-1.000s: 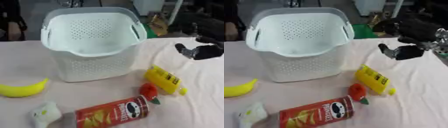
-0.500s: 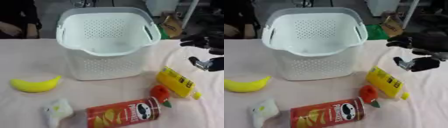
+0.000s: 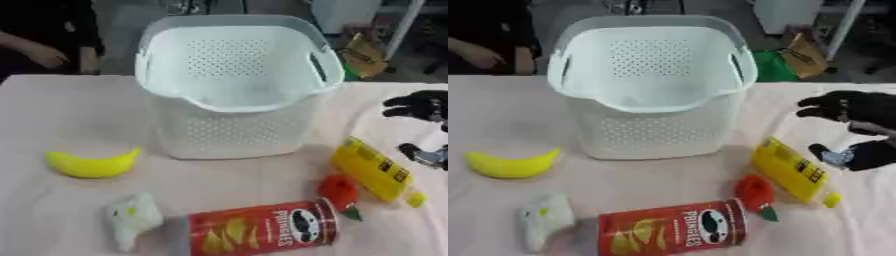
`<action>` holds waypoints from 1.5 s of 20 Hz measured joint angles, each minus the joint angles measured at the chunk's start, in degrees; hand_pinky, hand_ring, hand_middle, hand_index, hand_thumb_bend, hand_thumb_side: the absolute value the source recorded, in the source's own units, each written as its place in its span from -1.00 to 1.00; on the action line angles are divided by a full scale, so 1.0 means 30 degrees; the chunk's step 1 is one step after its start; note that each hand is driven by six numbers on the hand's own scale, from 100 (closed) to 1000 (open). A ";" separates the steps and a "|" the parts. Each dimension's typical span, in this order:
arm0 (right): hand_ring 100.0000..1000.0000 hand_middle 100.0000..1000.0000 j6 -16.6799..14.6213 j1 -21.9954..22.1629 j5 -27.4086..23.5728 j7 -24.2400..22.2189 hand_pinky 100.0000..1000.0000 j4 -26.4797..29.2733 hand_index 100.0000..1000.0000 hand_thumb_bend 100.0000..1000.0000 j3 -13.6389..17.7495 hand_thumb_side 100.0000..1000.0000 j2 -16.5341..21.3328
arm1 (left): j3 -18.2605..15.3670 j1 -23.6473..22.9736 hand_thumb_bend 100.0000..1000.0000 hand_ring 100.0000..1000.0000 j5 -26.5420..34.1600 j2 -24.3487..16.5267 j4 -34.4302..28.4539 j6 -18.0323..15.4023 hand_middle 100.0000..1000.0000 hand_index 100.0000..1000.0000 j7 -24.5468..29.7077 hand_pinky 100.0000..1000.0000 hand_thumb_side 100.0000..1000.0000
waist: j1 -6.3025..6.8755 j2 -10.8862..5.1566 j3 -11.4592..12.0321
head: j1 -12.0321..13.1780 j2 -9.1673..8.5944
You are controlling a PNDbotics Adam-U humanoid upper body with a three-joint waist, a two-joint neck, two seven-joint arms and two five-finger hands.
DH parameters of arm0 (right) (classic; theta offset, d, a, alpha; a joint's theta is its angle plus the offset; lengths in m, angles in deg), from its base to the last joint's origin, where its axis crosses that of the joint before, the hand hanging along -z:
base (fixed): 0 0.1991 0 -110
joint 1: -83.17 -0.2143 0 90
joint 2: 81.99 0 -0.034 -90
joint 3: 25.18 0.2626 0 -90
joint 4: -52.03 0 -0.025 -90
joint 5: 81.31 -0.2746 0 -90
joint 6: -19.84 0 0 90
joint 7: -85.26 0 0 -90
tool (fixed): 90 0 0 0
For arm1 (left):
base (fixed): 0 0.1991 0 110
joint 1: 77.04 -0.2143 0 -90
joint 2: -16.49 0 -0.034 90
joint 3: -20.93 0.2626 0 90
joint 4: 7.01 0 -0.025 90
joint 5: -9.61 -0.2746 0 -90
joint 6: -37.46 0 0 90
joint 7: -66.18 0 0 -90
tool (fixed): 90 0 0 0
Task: Pick up objects on the table and place them in the box.
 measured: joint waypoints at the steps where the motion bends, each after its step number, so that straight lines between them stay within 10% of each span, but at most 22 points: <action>1: 1.00 1.00 0.0194 0.0094 0.0077 0.0185 1.00 -0.0037 1.00 -0.84 0.0019 0.71 -0.0100 | -0.0001 0.0000 -1.00 0.28 0.0000 0.0008 0.0000 0.0003 0.31 0.43 -0.0004 0.34 1.00 | 0.0011 0.0008 -0.0001 | 0.0032 -0.0003; 30: 1.00 1.00 0.6075 0.0079 0.1897 -0.0962 1.00 -0.1010 1.00 -0.65 -0.0463 0.50 -0.2382 | 0.0000 -0.0016 -1.00 0.28 0.0082 0.0135 0.0000 -0.0034 0.31 0.44 -0.0091 0.33 1.00 | -0.0198 0.0168 -0.0037 | -0.0036 -0.0075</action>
